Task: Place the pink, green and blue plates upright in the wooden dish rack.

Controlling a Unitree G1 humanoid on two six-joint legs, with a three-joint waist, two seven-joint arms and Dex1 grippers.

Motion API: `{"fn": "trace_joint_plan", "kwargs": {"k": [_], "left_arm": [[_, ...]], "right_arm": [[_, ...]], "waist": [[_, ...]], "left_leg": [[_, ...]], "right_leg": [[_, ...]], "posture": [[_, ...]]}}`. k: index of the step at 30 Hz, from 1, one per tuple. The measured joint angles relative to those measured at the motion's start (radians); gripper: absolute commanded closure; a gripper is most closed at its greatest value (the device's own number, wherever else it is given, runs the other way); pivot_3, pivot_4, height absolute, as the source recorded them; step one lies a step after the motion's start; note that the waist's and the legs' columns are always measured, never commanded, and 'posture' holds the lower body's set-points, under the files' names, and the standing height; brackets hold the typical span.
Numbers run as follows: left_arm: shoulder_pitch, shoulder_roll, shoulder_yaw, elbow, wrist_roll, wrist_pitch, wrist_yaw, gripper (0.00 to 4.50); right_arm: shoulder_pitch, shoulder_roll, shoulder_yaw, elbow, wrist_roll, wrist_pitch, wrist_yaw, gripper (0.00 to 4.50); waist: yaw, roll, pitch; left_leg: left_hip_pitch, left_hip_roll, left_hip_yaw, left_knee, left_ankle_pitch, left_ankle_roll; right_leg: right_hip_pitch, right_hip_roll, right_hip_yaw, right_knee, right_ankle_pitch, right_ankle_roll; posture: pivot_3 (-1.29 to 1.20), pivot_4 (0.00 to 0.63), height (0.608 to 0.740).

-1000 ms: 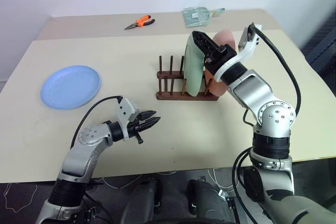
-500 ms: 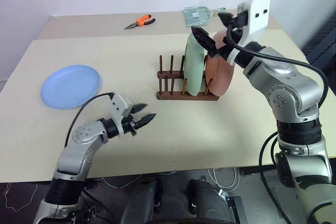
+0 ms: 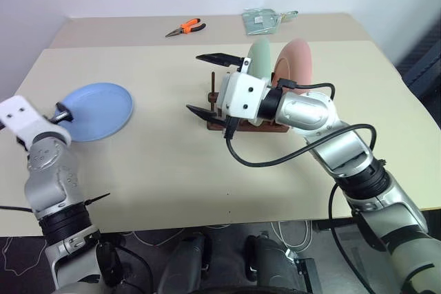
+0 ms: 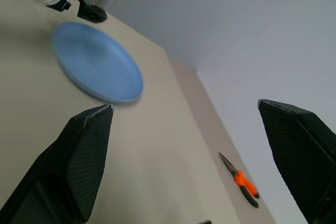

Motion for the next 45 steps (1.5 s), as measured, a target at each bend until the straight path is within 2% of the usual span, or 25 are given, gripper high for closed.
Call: {"fn": "trace_joint_plan", "kwargs": {"k": [4,6,8,13,14,15,18,22,26,29,34,37,38,44,45], "left_arm": [[-0.033,-0.063,0.086,-0.017,-0.101,0.132,0.069,0.02],[-0.065,-0.089,0.139,-0.017,-0.171,0.183,0.096,0.55],[-0.083,-0.088,0.165,-0.016,-0.218,0.211,0.099,1.31],[-0.099,-0.088,0.189,0.011,-0.306,0.222,0.099,3.95],[-0.107,-0.088,0.195,0.02,-0.321,0.224,0.104,4.34],[-0.118,-0.088,0.204,0.028,-0.342,0.229,0.108,4.48],[-0.115,-0.06,0.142,0.028,-0.335,0.209,0.056,4.48],[-0.126,0.033,-0.104,-0.109,-0.306,0.145,-0.148,4.48],[-0.144,0.104,-0.288,-0.24,-0.308,0.172,-0.264,4.48],[-0.146,0.12,-0.343,-0.271,-0.314,0.22,-0.295,4.48],[-0.178,0.16,-0.351,-0.311,-0.339,0.274,-0.326,4.48],[-0.181,0.164,-0.355,-0.346,-0.37,0.307,-0.343,4.5],[-0.18,0.165,-0.356,-0.354,-0.377,0.314,-0.35,4.5],[-0.167,0.196,-0.34,-0.382,-0.395,0.34,-0.369,4.5],[-0.16,0.2,-0.321,-0.373,-0.393,0.343,-0.363,4.5]], "right_arm": [[0.034,0.029,0.0,0.002,-0.025,-0.023,0.029,0.0],[0.054,0.031,0.0,0.002,-0.046,-0.032,0.039,0.0],[0.074,0.032,-0.001,0.002,-0.062,-0.033,0.042,0.0],[0.107,0.043,-0.006,-0.002,-0.093,-0.026,0.047,0.0],[0.112,0.045,-0.007,-0.003,-0.095,-0.015,0.049,0.0],[0.117,0.048,-0.008,-0.003,-0.096,0.0,0.051,0.0],[0.122,0.058,-0.011,-0.003,-0.1,0.019,0.055,0.0],[0.122,0.064,-0.012,-0.001,-0.154,-0.023,0.049,0.0],[0.113,0.075,0.022,0.043,-0.263,-0.122,0.035,0.0],[0.084,0.111,0.054,0.115,-0.35,-0.164,0.013,0.0],[0.018,0.172,0.087,0.227,-0.459,-0.213,-0.021,0.0],[-0.008,0.205,0.103,0.282,-0.502,-0.235,-0.032,0.87],[-0.014,0.212,0.111,0.296,-0.516,-0.244,-0.032,1.27],[-0.039,0.239,0.128,0.382,-0.588,-0.252,-0.05,4.38],[-0.045,0.242,0.123,0.383,-0.594,-0.254,-0.063,4.45]], "waist": [[-0.001,-0.004,-0.001],[-0.003,-0.006,-0.001],[-0.004,-0.006,-0.002],[-0.004,-0.006,-0.002],[-0.004,-0.006,-0.002],[-0.003,-0.007,-0.002],[-0.003,-0.009,-0.001],[-0.002,-0.011,0.0],[-0.014,-0.011,0.0],[-0.034,-0.011,0.0],[-0.03,-0.011,0.001],[-0.027,-0.011,0.001],[-0.026,-0.011,0.001],[-0.029,-0.01,0.001],[-0.033,-0.01,0.001]], "left_leg": [[0.0,0.0,-0.001,0.0,-0.001,-0.003],[0.0,0.0,-0.001,0.0,0.0,-0.005],[0.0,0.0,-0.001,0.0,0.0,-0.005],[0.0,0.0,-0.001,0.0,0.0,-0.006],[0.0,0.0,-0.001,0.0,0.0,-0.006],[0.0,0.0,-0.001,0.0,0.0,-0.006],[0.0,0.0,-0.001,0.0,0.001,-0.007],[0.0,-0.001,-0.001,0.0,0.001,-0.008],[0.001,-0.001,-0.001,-0.002,0.001,-0.008],[0.001,0.0,-0.001,-0.003,0.003,-0.01],[0.001,0.001,-0.003,-0.003,0.006,-0.011],[0.001,0.001,-0.003,-0.003,0.006,-0.011],[0.001,0.001,-0.003,-0.003,0.006,-0.011],[0.001,0.001,-0.003,-0.003,0.006,-0.011],[0.001,0.001,-0.003,-0.003,0.007,-0.012]], "right_leg": [[0.0,0.0,0.0,0.0,0.0,0.0],[0.0,0.0,0.0,0.001,0.0,0.0],[0.0,0.0,0.0,0.002,0.0,0.0],[0.0,0.001,0.0,0.002,0.0,0.0],[0.0,0.001,0.0,0.002,0.0,0.0],[0.0,0.001,0.0,0.002,0.0,0.0],[0.0,0.001,0.0,0.002,0.0,0.0],[0.0,0.001,0.0,0.002,0.0,0.0],[0.0,0.001,0.001,0.002,0.0,0.0],[-0.003,0.003,0.001,0.007,0.0,-0.001],[-0.005,0.005,0.002,0.01,-0.001,-0.002],[-0.004,0.004,0.002,0.01,-0.001,-0.002],[-0.004,0.004,0.002,0.01,-0.001,-0.002],[-0.004,0.005,0.002,0.011,-0.001,-0.003],[-0.005,0.005,0.002,0.011,-0.001,-0.003]], "posture": [[0.0,0.15,0.74],[0.0,0.15,0.74],[0.0,0.15,0.74],[0.0,0.15,0.74],[0.0,0.15,0.74],[0.0,0.15,0.74],[0.0,0.15,0.74],[0.0,0.15,0.74],[0.0,0.15,0.74],[0.0,0.15,0.74],[0.0,0.15,0.74],[0.0,0.15,0.74],[0.0,0.15,0.74],[0.0,0.15,0.74],[0.0,0.15,0.74]]}}
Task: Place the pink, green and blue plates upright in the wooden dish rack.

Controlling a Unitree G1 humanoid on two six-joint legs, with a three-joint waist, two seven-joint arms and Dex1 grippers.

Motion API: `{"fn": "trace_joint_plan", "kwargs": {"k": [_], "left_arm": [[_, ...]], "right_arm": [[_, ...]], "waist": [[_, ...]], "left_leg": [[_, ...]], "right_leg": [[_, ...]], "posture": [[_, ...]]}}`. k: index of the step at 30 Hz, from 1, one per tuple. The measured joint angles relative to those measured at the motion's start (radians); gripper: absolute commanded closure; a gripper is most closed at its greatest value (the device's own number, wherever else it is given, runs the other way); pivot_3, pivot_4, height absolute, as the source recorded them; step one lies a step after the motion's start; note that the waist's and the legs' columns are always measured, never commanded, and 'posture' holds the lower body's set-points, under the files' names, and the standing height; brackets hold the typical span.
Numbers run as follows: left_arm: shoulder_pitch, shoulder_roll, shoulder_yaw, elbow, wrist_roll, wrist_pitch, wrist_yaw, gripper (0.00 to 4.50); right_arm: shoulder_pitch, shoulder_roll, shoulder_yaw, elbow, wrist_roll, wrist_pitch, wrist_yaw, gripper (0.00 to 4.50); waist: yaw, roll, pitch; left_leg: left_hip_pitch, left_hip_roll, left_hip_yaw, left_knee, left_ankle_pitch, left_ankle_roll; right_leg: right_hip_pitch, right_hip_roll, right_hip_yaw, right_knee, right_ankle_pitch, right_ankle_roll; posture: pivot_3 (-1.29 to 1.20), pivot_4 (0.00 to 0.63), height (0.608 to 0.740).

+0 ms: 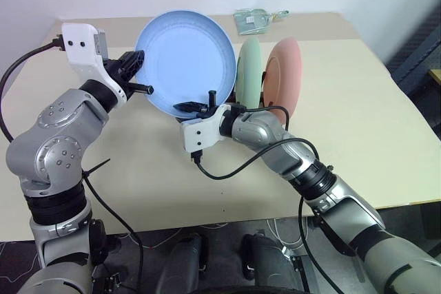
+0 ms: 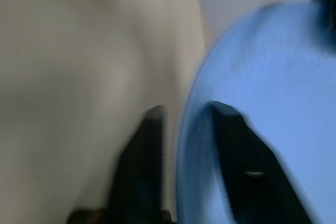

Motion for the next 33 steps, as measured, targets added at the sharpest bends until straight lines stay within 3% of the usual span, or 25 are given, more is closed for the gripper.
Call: {"fn": "trace_joint_plan", "kwargs": {"k": [5,8,12,16,22,26,30,33], "left_arm": [[0.001,-0.006,0.039,0.0,-0.007,-0.002,-0.001,4.5],[0.001,-0.038,0.08,0.002,-0.046,-0.009,-0.001,3.54],[-0.057,-0.101,0.158,0.015,-0.114,-0.084,0.027,1.55],[-0.14,-0.081,0.282,0.076,-0.141,-0.208,0.089,1.55],[0.075,0.054,0.265,0.165,0.043,-0.342,0.029,1.55],[0.265,0.065,0.205,0.204,0.17,-0.469,-0.057,1.55],[0.435,0.03,0.033,0.195,0.29,-0.58,-0.146,1.55],[0.475,-0.028,-0.052,0.194,0.32,-0.624,-0.182,1.55]], "right_arm": [[-0.025,0.018,0.003,0.028,-0.04,-0.019,-0.022,4.45],[-0.031,0.023,0.002,0.028,-0.049,-0.037,-0.031,4.5],[-0.033,0.027,0.002,0.03,-0.051,-0.057,-0.035,4.5],[-0.033,0.027,0.002,0.036,-0.051,-0.077,-0.037,4.5],[-0.027,0.039,-0.099,0.019,0.081,-0.096,-0.035,4.5],[0.022,0.117,-0.254,-0.143,0.389,0.011,0.028,4.5],[0.094,0.19,-0.376,-0.38,0.779,0.306,0.073,4.5],[0.127,0.227,-0.433,-0.489,1.006,0.515,0.033,4.5]], "waist": [[0.004,0.0,0.0],[0.005,0.0,0.0],[0.004,-0.001,0.001],[-0.002,-0.001,0.001],[0.001,-0.001,0.001],[0.005,-0.001,0.001],[0.007,-0.001,0.0],[0.005,-0.001,0.0]], "left_leg": [[0.0,0.0,-0.001,0.0,0.0,-0.001],[0.0,0.0,-0.001,0.0,0.0,-0.001],[0.0,0.0,-0.001,0.0,0.001,-0.001],[0.001,0.0,-0.001,-0.001,0.001,-0.002],[0.002,0.0,-0.001,-0.002,0.001,-0.002],[0.002,0.0,-0.002,-0.003,-0.001,-0.004],[0.004,0.0,-0.002,-0.004,-0.001,-0.004],[0.004,0.0,-0.002,-0.006,-0.004,0.001]], "right_leg": [[0.0,0.0,0.0,0.0,0.0,0.0],[0.001,0.0,0.0,0.0,0.0,0.0],[0.001,0.001,0.0,0.0,0.0,0.0],[0.0,0.001,0.001,0.0,0.0,0.0],[0.001,0.002,0.001,0.0,0.0,0.0],[0.002,0.001,0.001,-0.001,0.0,0.0],[0.003,-0.002,0.001,-0.001,0.0,-0.001],[0.001,-0.005,0.001,-0.001,0.0,-0.004]], "posture": [[0.0,0.15,0.74],[0.0,0.15,0.74],[0.0,0.15,0.74],[0.0,0.15,0.74],[0.0,0.15,0.74],[0.0,0.15,0.74],[0.0,0.15,0.74],[0.0,0.15,0.74]]}}
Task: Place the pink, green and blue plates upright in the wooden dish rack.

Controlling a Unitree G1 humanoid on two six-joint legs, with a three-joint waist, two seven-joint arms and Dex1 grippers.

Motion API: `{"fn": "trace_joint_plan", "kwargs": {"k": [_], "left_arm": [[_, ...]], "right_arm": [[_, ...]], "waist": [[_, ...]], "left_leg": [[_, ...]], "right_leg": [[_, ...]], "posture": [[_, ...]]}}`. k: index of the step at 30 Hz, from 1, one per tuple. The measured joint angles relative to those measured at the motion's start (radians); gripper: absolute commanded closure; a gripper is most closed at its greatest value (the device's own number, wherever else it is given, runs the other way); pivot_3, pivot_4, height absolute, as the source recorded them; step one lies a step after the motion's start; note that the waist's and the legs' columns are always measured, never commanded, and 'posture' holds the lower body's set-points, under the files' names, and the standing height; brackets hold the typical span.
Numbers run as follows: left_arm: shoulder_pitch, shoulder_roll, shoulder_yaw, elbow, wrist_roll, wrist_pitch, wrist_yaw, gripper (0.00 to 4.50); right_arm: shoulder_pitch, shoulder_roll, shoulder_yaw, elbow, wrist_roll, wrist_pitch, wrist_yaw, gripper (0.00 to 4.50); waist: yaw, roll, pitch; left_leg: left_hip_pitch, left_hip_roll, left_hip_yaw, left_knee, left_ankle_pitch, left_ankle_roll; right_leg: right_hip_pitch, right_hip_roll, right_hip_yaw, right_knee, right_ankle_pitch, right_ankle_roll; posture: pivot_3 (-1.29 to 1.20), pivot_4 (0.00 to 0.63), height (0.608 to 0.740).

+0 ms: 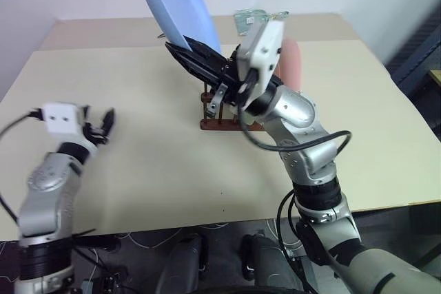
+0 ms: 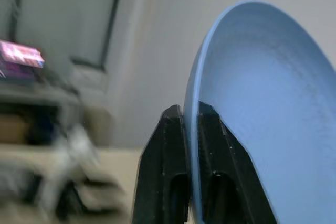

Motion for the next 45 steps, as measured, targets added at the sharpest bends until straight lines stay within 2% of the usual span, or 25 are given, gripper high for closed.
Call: {"fn": "trace_joint_plan", "kwargs": {"k": [4,10,15,28,31,35,36,40,45], "left_arm": [[0.042,-0.046,-0.094,-0.02,0.043,-0.114,-0.065,1.55],[0.097,-0.073,-0.216,-0.027,0.097,-0.195,-0.149,1.55],[0.097,-0.076,-0.229,-0.027,0.118,-0.217,-0.166,1.55],[0.098,-0.088,-0.27,-0.029,0.129,-0.229,-0.219,1.55],[0.101,-0.088,-0.278,-0.035,0.135,-0.233,-0.232,1.5],[0.101,-0.092,-0.294,-0.035,0.138,-0.243,-0.234,1.5],[0.101,-0.092,-0.294,-0.035,0.138,-0.244,-0.234,1.5],[0.101,-0.092,-0.295,-0.035,0.138,-0.245,-0.234,1.5],[0.102,-0.091,-0.295,-0.035,0.138,-0.245,-0.235,1.5]], "right_arm": [[0.039,0.081,-0.071,-0.06,0.226,0.193,-0.14,4.5],[0.069,0.141,-0.162,-0.007,0.369,0.322,-0.336,4.5],[0.069,0.151,-0.19,0.018,0.418,0.363,-0.426,4.5],[0.033,0.169,-0.237,0.119,0.419,0.354,-0.61,4.5],[0.023,0.169,-0.243,0.172,0.409,0.353,-0.647,3.5],[-0.015,0.167,-0.232,0.203,0.366,0.334,-0.647,1.4],[-0.025,0.165,-0.218,0.203,0.347,0.33,-0.64,1.0],[-0.056,0.115,-0.145,0.201,0.261,0.305,-0.582,1.0],[-0.115,-0.057,-0.01,0.194,0.073,0.22,-0.42,1.0]], "waist": [[-0.001,0.001,-0.001],[-0.003,0.002,-0.001],[-0.003,0.002,-0.001],[-0.002,0.002,-0.001],[-0.002,0.002,-0.001],[-0.003,0.002,-0.001],[-0.003,0.003,-0.001],[-0.004,0.003,-0.001],[-0.002,0.003,-0.001]], "left_leg": [[0.001,0.0,0.001,-0.006,0.001,-0.001],[0.002,0.0,0.002,-0.008,0.002,-0.001],[0.002,0.0,0.002,-0.008,0.003,0.002],[0.002,0.0,0.002,-0.008,0.003,0.002],[0.002,0.0,0.002,-0.008,0.003,0.002],[0.002,0.0,0.003,-0.008,0.003,0.003],[0.002,0.0,0.003,-0.008,0.003,0.003],[0.002,0.0,0.003,-0.008,0.003,0.003],[0.002,0.0,0.003,-0.007,0.003,0.003]], "right_leg": [[-0.002,-0.001,0.0,0.001,-0.001,-0.003],[-0.004,-0.001,0.0,0.001,-0.002,-0.005],[-0.004,-0.001,0.0,0.001,-0.002,-0.005],[-0.003,-0.001,0.0,0.001,-0.002,-0.005],[-0.003,-0.001,0.0,0.001,-0.002,-0.005],[-0.003,0.0,0.0,0.002,-0.002,-0.005],[-0.003,0.0,0.0,0.002,-0.002,-0.005],[-0.003,0.0,0.0,0.002,-0.002,-0.005],[-0.003,0.0,-0.001,0.001,-0.002,-0.005]], "posture": [[0.0,0.15,0.74],[0.0,0.15,0.74],[0.0,0.15,0.74],[0.0,0.15,0.74],[0.0,0.15,0.74],[0.0,0.15,0.74],[0.0,0.15,0.74],[0.0,0.15,0.74],[0.0,0.15,0.74]]}}
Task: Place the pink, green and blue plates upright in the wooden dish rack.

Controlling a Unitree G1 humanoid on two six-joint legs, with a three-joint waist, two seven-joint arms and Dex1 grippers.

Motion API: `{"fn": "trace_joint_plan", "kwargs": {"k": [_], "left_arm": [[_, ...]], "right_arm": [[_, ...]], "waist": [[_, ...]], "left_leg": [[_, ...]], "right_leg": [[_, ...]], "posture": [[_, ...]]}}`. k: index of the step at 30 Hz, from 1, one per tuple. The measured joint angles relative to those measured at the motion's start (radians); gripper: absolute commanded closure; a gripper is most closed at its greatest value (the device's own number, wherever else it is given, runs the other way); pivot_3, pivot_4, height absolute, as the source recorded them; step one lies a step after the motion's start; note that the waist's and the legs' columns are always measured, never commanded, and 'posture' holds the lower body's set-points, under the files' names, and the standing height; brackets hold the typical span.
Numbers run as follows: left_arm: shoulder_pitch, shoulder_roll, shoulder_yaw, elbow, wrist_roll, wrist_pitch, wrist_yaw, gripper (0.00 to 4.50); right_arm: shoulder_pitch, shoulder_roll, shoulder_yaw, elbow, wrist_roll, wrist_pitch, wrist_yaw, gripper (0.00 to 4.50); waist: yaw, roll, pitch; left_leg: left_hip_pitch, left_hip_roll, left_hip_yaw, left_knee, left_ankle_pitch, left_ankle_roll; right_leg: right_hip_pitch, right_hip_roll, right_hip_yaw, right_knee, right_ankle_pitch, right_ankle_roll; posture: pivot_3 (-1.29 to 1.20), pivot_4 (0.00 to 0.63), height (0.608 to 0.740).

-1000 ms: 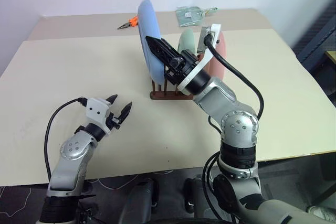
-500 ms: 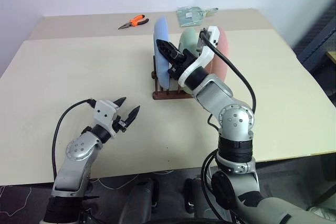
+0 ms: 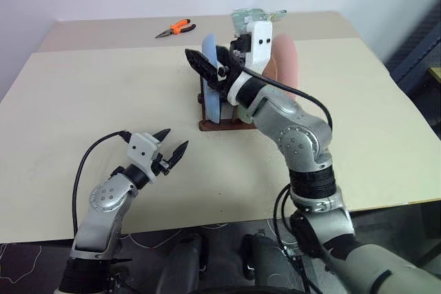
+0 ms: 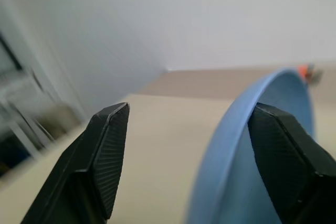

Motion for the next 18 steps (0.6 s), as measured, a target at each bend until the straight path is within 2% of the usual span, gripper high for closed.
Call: {"fn": "trace_joint_plan", "kwargs": {"k": [5,10,18], "left_arm": [[-0.012,0.0,0.0,0.001,0.0,-0.001,0.0,1.5],[-0.02,0.0,0.004,0.009,-0.002,-0.001,-0.004,1.5],[-0.04,-0.005,-0.002,0.053,0.001,-0.009,-0.016,1.5]], "right_arm": [[-0.054,-0.113,0.038,-0.05,-0.129,-0.127,0.129,1.0],[-0.044,-0.189,-0.052,-0.081,-0.109,-0.112,0.197,1.0],[0.036,-0.234,-0.073,-0.134,-0.117,-0.081,0.228,1.0]], "waist": [[0.001,0.0,0.0],[0.005,-0.001,0.0],[0.004,0.0,0.0]], "left_leg": [[0.0,0.0,0.0,0.0,0.0,0.0],[0.0,0.0,0.0,0.001,-0.001,0.001],[0.0,0.0,0.0,0.001,-0.001,0.001]], "right_leg": [[0.001,0.0,0.0,0.0,0.0,0.0],[0.002,-0.001,-0.001,-0.001,0.0,0.0],[0.002,-0.001,0.0,-0.001,0.0,0.0]], "posture": [[0.0,0.15,0.74],[0.0,0.15,0.74],[0.0,0.15,0.74]]}}
